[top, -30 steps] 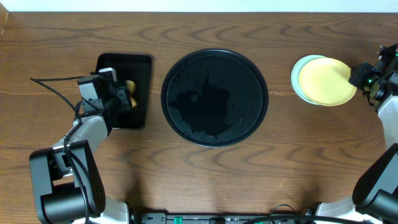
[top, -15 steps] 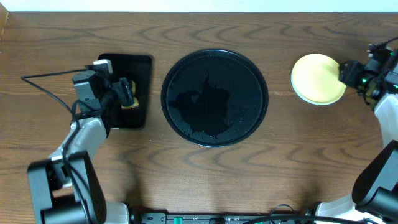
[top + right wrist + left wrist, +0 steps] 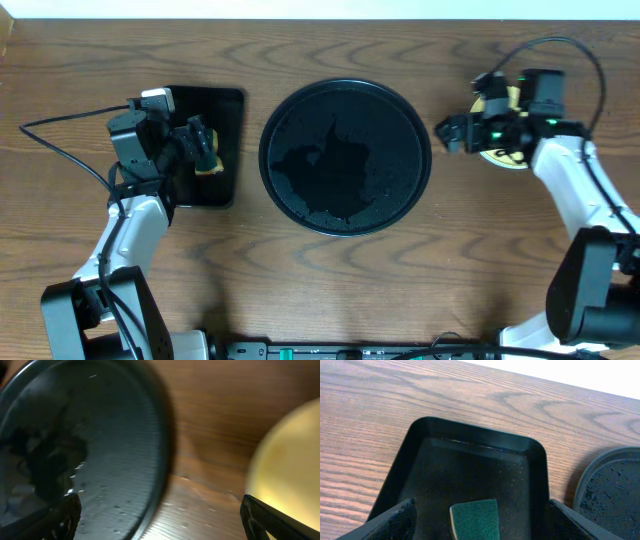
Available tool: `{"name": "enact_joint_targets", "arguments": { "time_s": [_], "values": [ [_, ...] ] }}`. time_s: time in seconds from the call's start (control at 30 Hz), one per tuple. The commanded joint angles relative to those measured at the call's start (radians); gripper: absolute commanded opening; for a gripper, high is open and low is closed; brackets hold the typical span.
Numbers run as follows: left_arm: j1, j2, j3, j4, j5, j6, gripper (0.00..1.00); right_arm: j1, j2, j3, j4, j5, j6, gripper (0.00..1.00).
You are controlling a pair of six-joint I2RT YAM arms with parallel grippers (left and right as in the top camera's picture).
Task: Clean dirty plates on tray and stack at the side
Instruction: 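Release the yellow plate and withdraw the right gripper toward the front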
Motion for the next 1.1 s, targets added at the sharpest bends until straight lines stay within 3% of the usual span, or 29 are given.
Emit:
{"name": "enact_joint_targets", "arguments": {
  "time_s": [0.0, 0.9, 1.07],
  "values": [
    [-0.002, -0.002, 0.005, 0.001, -0.006, 0.002, 0.82, 0.040, 0.010, 0.013, -0.002, -0.005, -0.024, 0.99],
    [-0.002, -0.002, 0.005, 0.001, -0.006, 0.002, 0.82, 0.084, 0.009, 0.005, -0.004, -0.005, -0.025, 0.99],
    [-0.002, -0.002, 0.005, 0.001, -0.006, 0.002, 0.83, 0.085, -0.082, 0.002, -0.054, -0.005, -0.024, 0.99]
  ]
}}
